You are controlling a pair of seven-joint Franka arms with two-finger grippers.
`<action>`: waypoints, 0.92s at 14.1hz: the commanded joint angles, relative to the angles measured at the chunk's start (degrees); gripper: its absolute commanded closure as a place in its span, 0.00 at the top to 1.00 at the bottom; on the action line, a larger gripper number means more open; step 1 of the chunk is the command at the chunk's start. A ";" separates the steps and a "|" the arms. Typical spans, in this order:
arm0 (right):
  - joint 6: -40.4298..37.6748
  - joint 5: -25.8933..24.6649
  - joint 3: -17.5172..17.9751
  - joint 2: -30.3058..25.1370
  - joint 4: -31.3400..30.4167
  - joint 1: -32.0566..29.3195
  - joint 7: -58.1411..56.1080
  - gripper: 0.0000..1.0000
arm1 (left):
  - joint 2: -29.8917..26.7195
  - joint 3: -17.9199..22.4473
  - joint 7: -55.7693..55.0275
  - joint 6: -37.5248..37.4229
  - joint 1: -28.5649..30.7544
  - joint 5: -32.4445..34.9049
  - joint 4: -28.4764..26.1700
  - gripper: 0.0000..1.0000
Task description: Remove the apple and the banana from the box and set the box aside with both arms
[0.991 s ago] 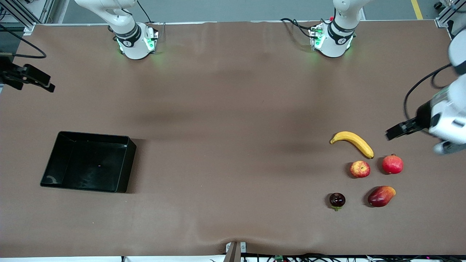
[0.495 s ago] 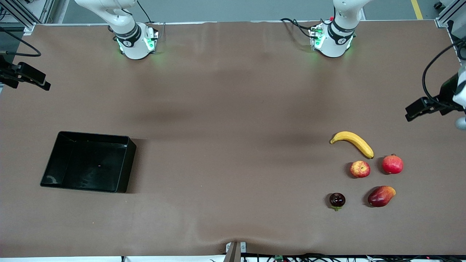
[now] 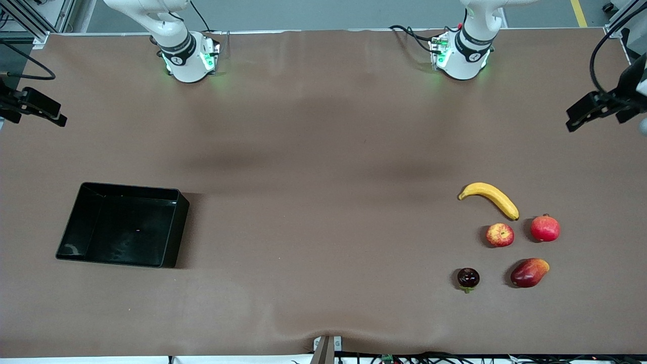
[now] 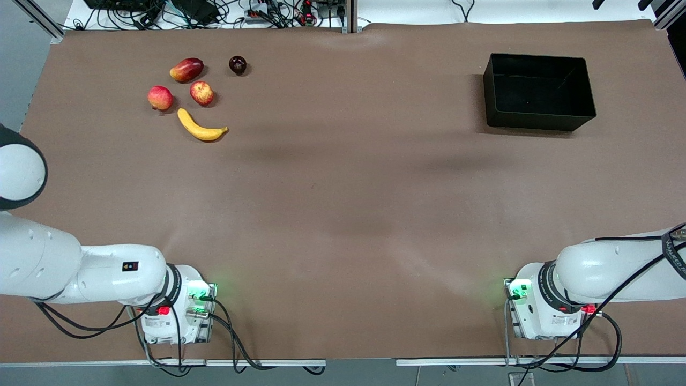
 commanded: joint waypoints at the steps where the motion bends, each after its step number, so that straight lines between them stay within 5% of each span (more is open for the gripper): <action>1: -0.19 -0.71 0.15 0.10 0.35 -0.43 -2.19 1.00 | -2.16 2.37 0.89 -1.62 -2.96 -1.11 -1.83 1.00; 13: 0.15 1.22 0.06 0.98 0.87 -0.78 -1.75 1.00 | -2.08 3.33 0.89 -2.42 -1.48 -4.70 -1.75 1.00</action>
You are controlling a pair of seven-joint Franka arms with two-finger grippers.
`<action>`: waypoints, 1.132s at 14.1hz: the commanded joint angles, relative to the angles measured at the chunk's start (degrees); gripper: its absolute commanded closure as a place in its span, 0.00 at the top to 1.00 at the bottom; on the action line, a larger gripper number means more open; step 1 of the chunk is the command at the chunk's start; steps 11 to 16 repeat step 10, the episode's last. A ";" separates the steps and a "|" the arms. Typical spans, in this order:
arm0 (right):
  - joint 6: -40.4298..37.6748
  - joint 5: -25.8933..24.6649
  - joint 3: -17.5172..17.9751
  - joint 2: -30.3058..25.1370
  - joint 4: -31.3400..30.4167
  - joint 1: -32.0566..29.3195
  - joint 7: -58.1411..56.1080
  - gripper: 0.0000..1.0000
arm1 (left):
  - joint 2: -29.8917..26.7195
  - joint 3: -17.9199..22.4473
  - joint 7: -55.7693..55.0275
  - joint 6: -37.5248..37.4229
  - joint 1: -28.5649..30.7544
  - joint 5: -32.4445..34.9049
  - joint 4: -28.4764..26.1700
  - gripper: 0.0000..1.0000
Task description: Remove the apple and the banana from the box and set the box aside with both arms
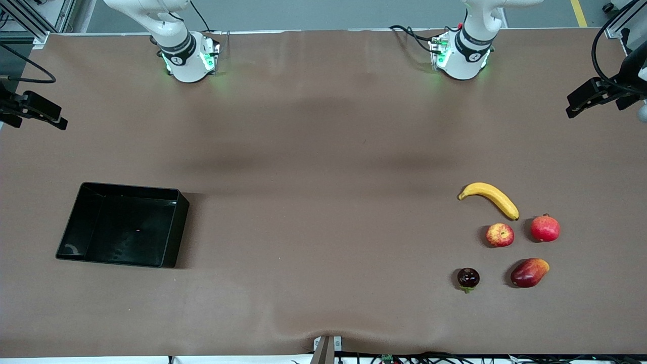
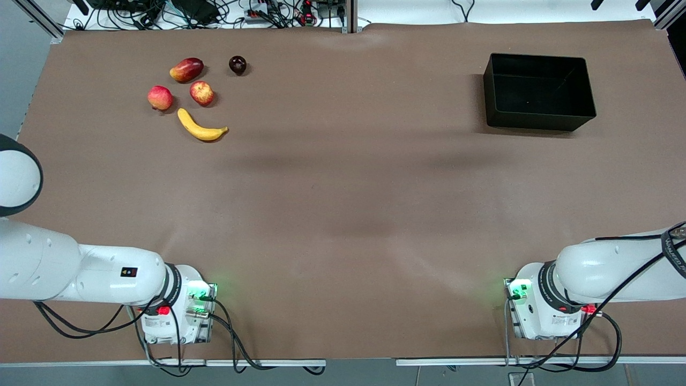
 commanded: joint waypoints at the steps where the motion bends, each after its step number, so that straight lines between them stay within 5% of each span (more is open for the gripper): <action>1: -0.17 0.66 0.23 0.19 0.86 -0.49 -0.69 1.00 | -0.88 0.04 0.59 0.29 1.68 -2.92 -0.96 1.00; 16: 1.67 -0.04 0.15 0.36 0.95 -1.28 -0.78 1.00 | -0.70 -2.51 0.59 -0.14 3.09 -2.39 -0.60 1.00</action>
